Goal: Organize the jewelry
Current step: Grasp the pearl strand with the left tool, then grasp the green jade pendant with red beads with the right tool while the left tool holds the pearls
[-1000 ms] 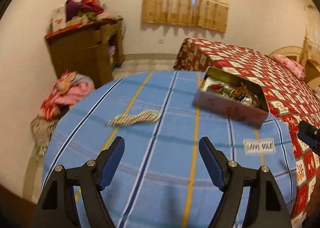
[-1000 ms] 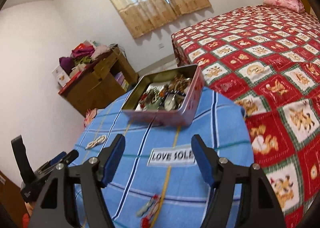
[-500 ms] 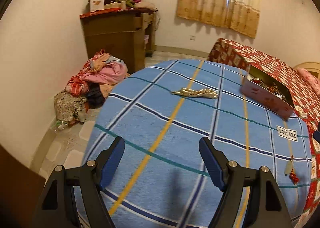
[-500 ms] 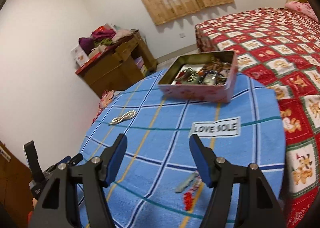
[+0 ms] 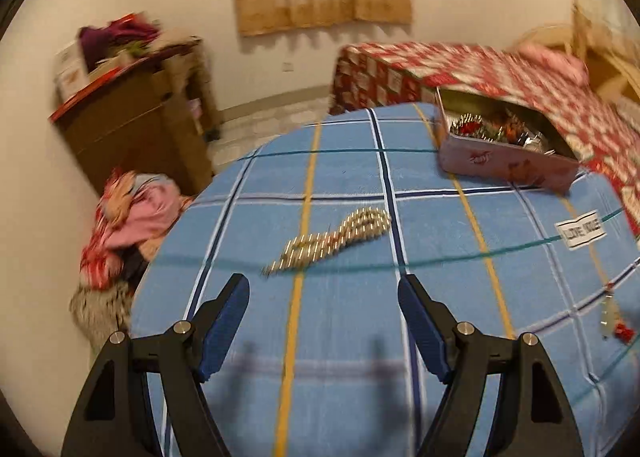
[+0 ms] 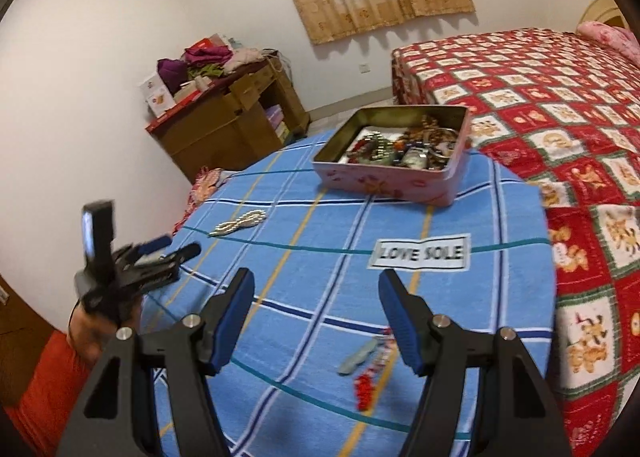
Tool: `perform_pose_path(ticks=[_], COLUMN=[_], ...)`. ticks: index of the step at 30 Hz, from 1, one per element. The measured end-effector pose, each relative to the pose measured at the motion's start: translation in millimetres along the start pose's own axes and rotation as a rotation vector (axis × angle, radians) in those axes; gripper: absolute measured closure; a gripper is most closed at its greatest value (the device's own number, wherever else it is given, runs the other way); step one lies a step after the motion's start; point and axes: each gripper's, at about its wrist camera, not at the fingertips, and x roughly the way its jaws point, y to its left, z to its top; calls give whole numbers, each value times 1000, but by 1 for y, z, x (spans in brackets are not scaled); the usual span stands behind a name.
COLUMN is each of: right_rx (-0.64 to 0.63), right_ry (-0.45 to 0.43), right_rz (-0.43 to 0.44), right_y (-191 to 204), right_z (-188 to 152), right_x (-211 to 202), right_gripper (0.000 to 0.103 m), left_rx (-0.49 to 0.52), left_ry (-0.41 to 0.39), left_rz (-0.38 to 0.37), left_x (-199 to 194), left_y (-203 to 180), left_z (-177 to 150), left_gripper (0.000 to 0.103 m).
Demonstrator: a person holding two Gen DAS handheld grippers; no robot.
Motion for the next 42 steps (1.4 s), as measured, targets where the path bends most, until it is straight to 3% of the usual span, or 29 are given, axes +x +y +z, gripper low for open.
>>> perform_pose_path(ticks=[5, 7, 10, 14, 16, 17, 18, 19, 26, 29, 31, 39, 41, 42], right_rx=[43, 59, 79, 98, 110, 117, 123, 133, 165, 171, 169, 65, 28, 8], right_ry=[0, 1, 4, 2, -4, -6, -6, -7, -17, -15, -4, 83, 146, 173], right_rz=[-60, -74, -89, -100, -110, -116, -120, -122, -125, -138, -127, -71, -28, -14], right_y=[-20, -27, -36, -47, -53, -56, -57, -60, -72, -77, -78, -55, -43, -38], right_z=[6, 9, 13, 15, 14, 13, 13, 12, 4, -3, -9, -34, -43, -45], right_x=[0, 1, 4, 2, -1, -2, -3, -4, -18, -23, -24, -9, 5, 12], right_gripper=[35, 35, 35, 35, 35, 35, 35, 35, 35, 35, 43, 49, 59, 59], left_rx=[81, 106, 147, 107, 77, 52, 51, 57, -97, -157, -190, -279, -313, -322], left_ry=[48, 65, 94, 109, 119, 122, 123, 123, 134, 107, 77, -14, -24, -23], left_rz=[-39, -57, -49, -104, -157, -189, -187, -181, -160, -161, -163, -175, -169, -171], left_x=[41, 51, 67, 72, 72, 71, 69, 68, 58, 37, 17, -50, -61, -63], left_y=[-2, -3, -4, 4, 6, 5, 3, -1, -2, -6, -11, -26, -27, -26], left_z=[20, 24, 27, 30, 30, 29, 29, 28, 20, 10, 3, -35, -48, -50], left_gripper=[28, 40, 40, 43, 67, 73, 85, 89, 90, 90, 90, 90, 90, 90])
